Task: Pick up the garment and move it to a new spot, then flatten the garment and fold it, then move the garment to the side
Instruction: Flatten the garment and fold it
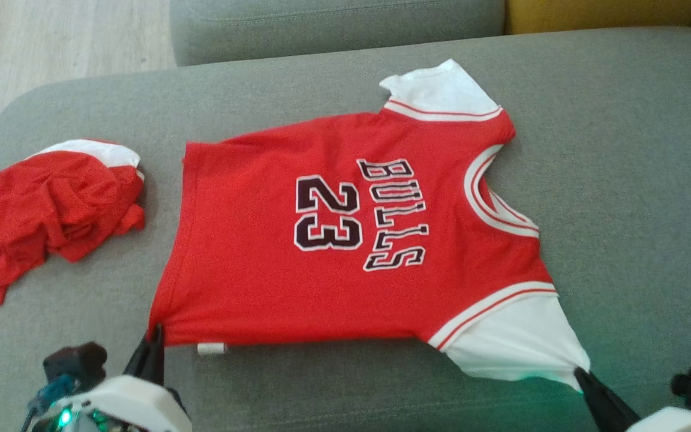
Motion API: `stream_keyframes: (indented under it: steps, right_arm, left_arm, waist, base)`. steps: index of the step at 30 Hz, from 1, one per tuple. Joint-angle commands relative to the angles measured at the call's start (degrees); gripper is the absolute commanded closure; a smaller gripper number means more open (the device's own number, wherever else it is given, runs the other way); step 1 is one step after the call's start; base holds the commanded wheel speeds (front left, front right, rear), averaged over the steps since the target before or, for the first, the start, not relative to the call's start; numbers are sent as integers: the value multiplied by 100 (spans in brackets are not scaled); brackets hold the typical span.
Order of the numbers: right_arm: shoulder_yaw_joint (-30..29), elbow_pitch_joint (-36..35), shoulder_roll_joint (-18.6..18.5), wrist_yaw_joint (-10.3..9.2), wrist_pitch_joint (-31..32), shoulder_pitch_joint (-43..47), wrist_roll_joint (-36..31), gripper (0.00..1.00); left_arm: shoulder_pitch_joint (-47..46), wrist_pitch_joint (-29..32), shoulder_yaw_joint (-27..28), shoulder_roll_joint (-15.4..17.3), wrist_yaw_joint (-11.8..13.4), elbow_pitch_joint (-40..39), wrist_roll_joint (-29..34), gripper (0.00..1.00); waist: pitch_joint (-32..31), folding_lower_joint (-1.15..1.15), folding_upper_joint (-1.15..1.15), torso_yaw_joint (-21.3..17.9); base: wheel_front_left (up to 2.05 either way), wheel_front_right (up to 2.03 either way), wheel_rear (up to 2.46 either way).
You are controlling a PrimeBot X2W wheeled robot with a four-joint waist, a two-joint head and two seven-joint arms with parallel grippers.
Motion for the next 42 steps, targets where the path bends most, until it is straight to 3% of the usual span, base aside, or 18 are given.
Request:
stream_keyframes:
  steps: [1, 6, 11, 16, 26, 30, 37, 38, 39, 40, 41, 42]
  right_arm:
    - [10, -340, -77, 23, 99, -164, -24, 100]
    - [-209, -853, 2, 23, 626, -40, 85, 100]
    - [-283, -826, 7, 23, 834, -313, 383, 100]
    - [-274, -679, 8, 23, 1116, -978, 475, 100]
    - [-414, 211, 9, 23, 1550, -2665, 509, 100]
    - [-385, 640, 9, 23, 1438, -3339, 625, 100]
    - [-141, 1338, -8, 23, 966, -4236, 498, 100]
    - [-72, 1415, -34, 23, 857, -4311, 479, 100]
    - [-15, 1493, -38, 23, 747, -4366, 513, 85]
    - [35, 1540, -59, 23, 585, -4415, 524, 13]
    - [98, 1589, -117, 23, 408, -4442, 486, 0]
    - [162, 1640, -149, 23, 235, -4444, 475, 0]
  left_arm:
    - [-161, 35, 229, 145, 69, -324, -15, 100]
    - [109, 502, 144, 229, 243, -1061, 3, 100]
    - [-38, 1204, 6, 452, 213, -1311, -36, 100]
    - [-490, 2043, -109, 756, -40, -1412, -253, 100]
    - [-1516, 3542, -101, 1149, -635, -1062, -1252, 100]
    - [-2057, 3823, -18, 1202, -692, -847, -1458, 100]
    - [-2757, 3835, 188, 1015, -640, -247, -1757, 100]
    - [-2826, 3765, 230, 955, -616, -151, -1788, 85]
    - [-2879, 3694, 254, 894, -604, -58, -1810, 25]
    - [-2918, 3612, 272, 830, -604, 25, -1832, 0]
    - [-2951, 3508, 290, 765, -610, 99, -1843, 0]
    - [-2972, 3363, 305, 715, -620, 161, -1816, 0]
  waist:
    - [5, 1, 0, 11]
    - [90, 1, 0, 63]
    - [232, 1, 0, 91]
    - [411, 1, 0, 73]
    - [868, 1, 0, 71]
    - [1030, 1, 0, 98]
    - [1212, 1, 0, 152]
    - [1235, 1, 0, 165]
    - [1252, 1, 0, 175]
    - [1273, 1, 0, 190]
    - [1292, 1, 0, 206]
    - [1301, 1, 0, 219]
  base:
    - [0, 0, 0]
    - [0, 0, 0]
    - [0, 0, 0]
    - [0, 0, 0]
    - [0, 0, 0]
    - [0, 0, 0]
    - [0, 0, 0]
    - [0, 0, 0]
    - [0, 0, 0]
    - [0, 0, 0]
    - [0, 0, 0]
    - [0, 0, 0]
